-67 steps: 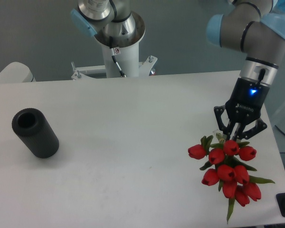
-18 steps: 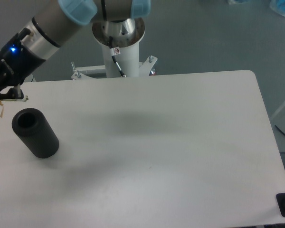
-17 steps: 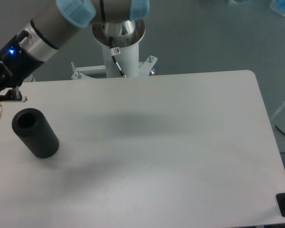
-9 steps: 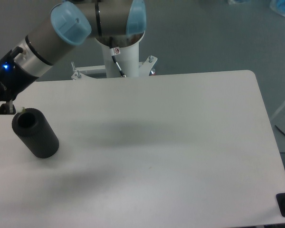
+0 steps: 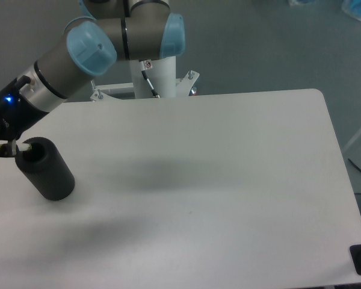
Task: Insert the flowers into the vase
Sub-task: 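Lower the tulip stems into the black vase opening, then push the tulips down into the vase, sliding the gripper along the stems, then open the gripper to release the tulips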
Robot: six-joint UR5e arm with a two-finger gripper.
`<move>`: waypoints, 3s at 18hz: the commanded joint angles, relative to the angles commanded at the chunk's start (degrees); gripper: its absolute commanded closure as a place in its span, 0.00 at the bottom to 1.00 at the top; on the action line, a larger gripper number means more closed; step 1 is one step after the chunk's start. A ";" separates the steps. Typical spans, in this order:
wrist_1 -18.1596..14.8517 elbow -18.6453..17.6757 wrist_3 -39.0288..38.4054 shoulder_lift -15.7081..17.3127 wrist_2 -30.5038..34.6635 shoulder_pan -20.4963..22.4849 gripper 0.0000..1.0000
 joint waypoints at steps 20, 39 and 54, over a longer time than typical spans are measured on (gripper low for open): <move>0.09 -14.58 20.21 -0.44 -16.00 5.44 1.00; 0.09 -24.26 36.22 -1.58 -19.42 9.32 1.00; -0.17 -24.61 31.65 1.04 -21.71 13.96 0.00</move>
